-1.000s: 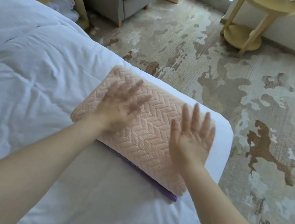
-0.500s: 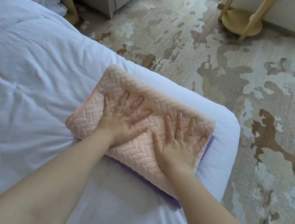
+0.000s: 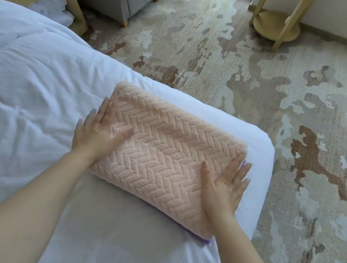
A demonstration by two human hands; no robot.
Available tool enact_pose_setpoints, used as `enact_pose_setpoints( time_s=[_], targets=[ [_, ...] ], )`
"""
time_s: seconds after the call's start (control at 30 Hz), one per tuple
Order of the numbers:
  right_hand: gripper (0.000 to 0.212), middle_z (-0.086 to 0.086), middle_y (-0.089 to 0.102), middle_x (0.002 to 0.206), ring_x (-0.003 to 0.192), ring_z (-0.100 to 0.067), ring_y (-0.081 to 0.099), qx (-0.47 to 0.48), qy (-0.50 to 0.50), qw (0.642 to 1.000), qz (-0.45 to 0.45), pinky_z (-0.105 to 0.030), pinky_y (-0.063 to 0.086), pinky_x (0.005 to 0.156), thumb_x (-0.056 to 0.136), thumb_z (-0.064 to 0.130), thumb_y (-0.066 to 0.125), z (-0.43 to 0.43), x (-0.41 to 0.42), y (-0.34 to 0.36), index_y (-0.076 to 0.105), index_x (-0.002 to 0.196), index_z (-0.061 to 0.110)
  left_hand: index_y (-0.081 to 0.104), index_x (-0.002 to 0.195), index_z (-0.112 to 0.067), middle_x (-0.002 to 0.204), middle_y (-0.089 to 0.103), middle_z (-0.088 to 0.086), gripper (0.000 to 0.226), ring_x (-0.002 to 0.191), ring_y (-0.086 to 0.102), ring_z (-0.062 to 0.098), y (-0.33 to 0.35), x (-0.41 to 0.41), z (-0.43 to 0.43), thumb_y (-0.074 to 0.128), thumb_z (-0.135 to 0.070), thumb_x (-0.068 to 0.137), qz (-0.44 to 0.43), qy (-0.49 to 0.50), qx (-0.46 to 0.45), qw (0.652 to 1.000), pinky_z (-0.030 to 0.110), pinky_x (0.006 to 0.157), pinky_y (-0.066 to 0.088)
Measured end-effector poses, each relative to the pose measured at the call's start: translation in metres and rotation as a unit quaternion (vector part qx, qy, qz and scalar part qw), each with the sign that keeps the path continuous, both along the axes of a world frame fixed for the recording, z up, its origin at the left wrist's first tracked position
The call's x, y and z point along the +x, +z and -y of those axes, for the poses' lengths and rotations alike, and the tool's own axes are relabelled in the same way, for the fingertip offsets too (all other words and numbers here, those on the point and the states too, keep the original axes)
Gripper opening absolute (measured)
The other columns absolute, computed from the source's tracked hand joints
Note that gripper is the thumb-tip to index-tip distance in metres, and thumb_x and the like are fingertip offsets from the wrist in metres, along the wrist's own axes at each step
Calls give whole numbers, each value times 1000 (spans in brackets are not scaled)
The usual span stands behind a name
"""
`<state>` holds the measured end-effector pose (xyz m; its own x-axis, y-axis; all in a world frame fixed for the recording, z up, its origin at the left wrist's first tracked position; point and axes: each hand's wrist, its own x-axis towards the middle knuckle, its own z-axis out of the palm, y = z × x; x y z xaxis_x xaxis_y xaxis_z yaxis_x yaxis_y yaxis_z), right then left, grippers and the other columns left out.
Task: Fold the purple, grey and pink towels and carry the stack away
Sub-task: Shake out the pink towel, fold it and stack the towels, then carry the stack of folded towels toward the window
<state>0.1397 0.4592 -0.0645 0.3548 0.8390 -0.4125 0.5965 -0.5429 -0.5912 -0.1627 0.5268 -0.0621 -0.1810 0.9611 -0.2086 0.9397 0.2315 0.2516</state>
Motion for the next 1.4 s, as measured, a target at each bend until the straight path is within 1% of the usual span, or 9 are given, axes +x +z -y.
enact_pose_setpoints(
  time_s=[0.1, 0.23, 0.3, 0.5, 0.63, 0.8, 1.17, 1.3, 1.4],
  targets=[
    [86, 8, -24, 156, 146, -24, -13, -23, -87, 989, -117, -44, -1, 116, 85, 69, 36, -1, 4, -1, -12, 148, 37, -6, 145, -50, 157, 13, -16, 93, 135, 22, 1, 1, -17, -5, 47, -77, 75, 245, 79, -26, 966, 26, 107, 18],
    [84, -5, 3, 160, 146, -25, 6, -23, -125, 984, -127, -43, 10, 117, 88, 64, 41, -6, 9, -16, -2, 151, 28, 22, 145, -46, 142, 43, -19, 85, 128, 42, -1, -13, -24, -14, 57, -73, 72, 398, 98, -81, 909, 30, 111, 27],
    [91, -11, 14, 157, 142, -33, 19, -28, -164, 977, -134, -45, 16, 115, 83, 67, 47, -7, 10, -23, -5, 150, 32, 48, 125, -49, 121, 58, -24, 79, 105, 57, -12, -18, -24, -17, 61, -83, 55, 435, 113, -110, 886, 24, 98, 40],
    [107, -16, 28, 149, 135, -34, 31, -62, -225, 957, -171, -45, 25, 112, 71, 75, 54, -13, 14, -40, 13, 147, 11, 63, 110, -28, 99, 75, 6, 95, 90, 72, 22, -28, -30, -26, 73, -83, 34, 491, 199, -269, 805, 28, 65, 56],
    [113, -16, 46, 137, 125, -34, 45, -94, -227, 951, -187, -38, 34, 100, 67, 80, 52, -15, 21, -41, 23, 141, 0, 64, 113, -25, 106, 73, 12, 92, 95, 70, 28, -25, -25, -21, 77, -77, 38, 515, 222, -279, 779, 37, 78, 54],
    [90, -3, 66, 101, 88, -21, 58, -83, -161, 963, -202, -29, 41, 75, 64, 83, 50, -15, 32, -15, 58, 119, 13, 66, 113, -17, 101, 74, 13, 77, 90, 72, 27, -3, -16, 1, 75, -65, 54, 555, 253, -230, 759, 33, 69, 57],
    [99, 0, 59, 87, 77, -17, 56, -83, -73, 971, -213, -34, 41, 75, 60, 87, 50, -12, 72, 83, 54, 124, 11, 67, 113, -18, 103, 73, 13, 95, 96, 70, 32, 88, 20, 81, 80, -73, 37, 556, 311, -146, 757, 47, 96, 49],
    [93, 1, 59, 88, 70, -11, 52, -40, -58, 974, -213, -27, 37, 59, 65, 81, 54, -9, 102, 126, 51, 128, 13, 66, 114, -20, 104, 73, 12, 94, 96, 69, 33, 130, 52, 96, 81, -74, 39, 562, 304, -116, 760, 48, 96, 49],
    [99, 1, 56, 83, 68, -13, 50, -36, -52, 975, -215, -28, 39, 65, 61, 84, 54, -11, 130, 153, 51, 128, 10, 67, 112, -20, 100, 74, 11, 95, 94, 70, 31, 158, 82, 100, 80, -76, 36, 558, 301, -92, 768, 45, 95, 50]
  ],
)
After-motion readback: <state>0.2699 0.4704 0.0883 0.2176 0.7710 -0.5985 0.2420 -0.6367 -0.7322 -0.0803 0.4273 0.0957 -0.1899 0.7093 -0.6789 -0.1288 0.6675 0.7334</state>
